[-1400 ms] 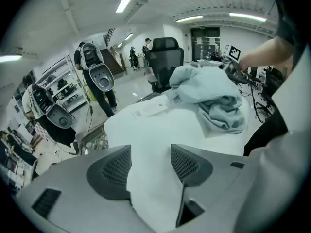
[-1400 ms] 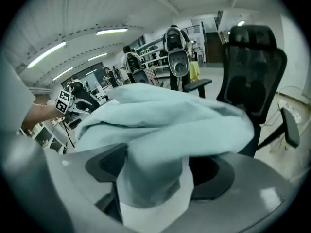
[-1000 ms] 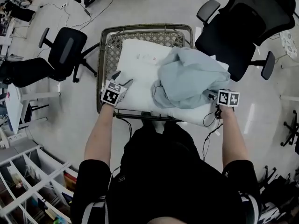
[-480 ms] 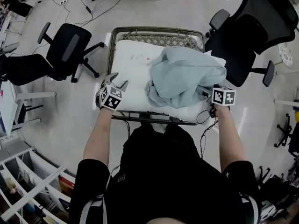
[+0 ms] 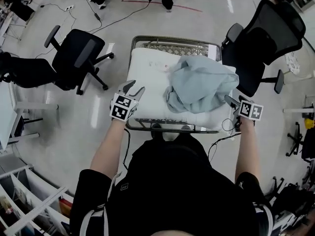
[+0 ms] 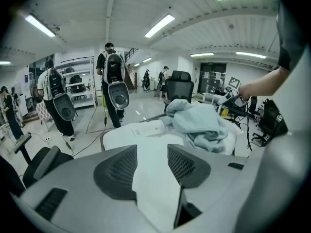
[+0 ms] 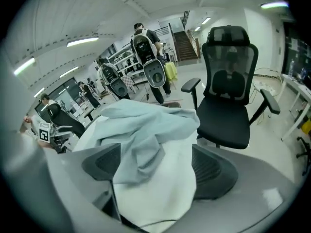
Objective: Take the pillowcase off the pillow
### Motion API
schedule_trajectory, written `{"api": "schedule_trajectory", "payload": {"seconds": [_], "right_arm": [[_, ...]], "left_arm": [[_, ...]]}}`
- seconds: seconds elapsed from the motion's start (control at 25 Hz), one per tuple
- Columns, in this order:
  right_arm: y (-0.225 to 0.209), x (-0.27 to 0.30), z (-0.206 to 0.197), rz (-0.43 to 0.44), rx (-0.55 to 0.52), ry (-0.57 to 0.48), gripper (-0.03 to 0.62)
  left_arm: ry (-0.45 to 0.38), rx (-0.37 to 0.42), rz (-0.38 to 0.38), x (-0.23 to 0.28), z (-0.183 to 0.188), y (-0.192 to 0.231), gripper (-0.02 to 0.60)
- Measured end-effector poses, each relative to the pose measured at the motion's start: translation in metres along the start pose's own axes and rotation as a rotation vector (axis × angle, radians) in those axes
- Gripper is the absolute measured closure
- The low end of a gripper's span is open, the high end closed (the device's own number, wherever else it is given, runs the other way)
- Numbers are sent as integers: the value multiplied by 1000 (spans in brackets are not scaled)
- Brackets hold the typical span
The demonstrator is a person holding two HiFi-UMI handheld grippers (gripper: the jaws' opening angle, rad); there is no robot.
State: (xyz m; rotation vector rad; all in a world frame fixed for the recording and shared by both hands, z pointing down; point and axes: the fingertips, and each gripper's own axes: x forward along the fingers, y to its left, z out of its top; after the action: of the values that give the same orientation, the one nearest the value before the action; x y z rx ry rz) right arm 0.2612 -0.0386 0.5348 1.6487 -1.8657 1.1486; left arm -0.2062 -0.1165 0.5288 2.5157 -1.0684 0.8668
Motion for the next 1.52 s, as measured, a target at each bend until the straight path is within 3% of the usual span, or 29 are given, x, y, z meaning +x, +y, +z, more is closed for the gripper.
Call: {"api": "schedule_trajectory", "payload": {"seconds": [0.16,0.32,0.6,0.84,0.96,1.28,1.52], "right_arm": [[29,-45,24,27,-20,-110,134],[81,-70,64,112,-81,-274,172],[190,-104,116,356,-172,-462,273],[253,-131,130,504,-288,-542,315],[264,-148,138,515,-297,-623,341],[258,-184,133,482,-336,-768,570],[248,-179,120,442,-376,-773,586]], "left_arm": [[-103,31,-16,-29,42,-19,402],[-201,45,0,-60,81,-31,428],[-265,-30,33,-94,125,-50,453],[-363,-27,30,-115,165,-76,466],[-401,-33,15,-125,178,-87,476],[-468,-43,94,-152,189,-89,533],[-457,-82,116,-146,174,-80,572]]}}
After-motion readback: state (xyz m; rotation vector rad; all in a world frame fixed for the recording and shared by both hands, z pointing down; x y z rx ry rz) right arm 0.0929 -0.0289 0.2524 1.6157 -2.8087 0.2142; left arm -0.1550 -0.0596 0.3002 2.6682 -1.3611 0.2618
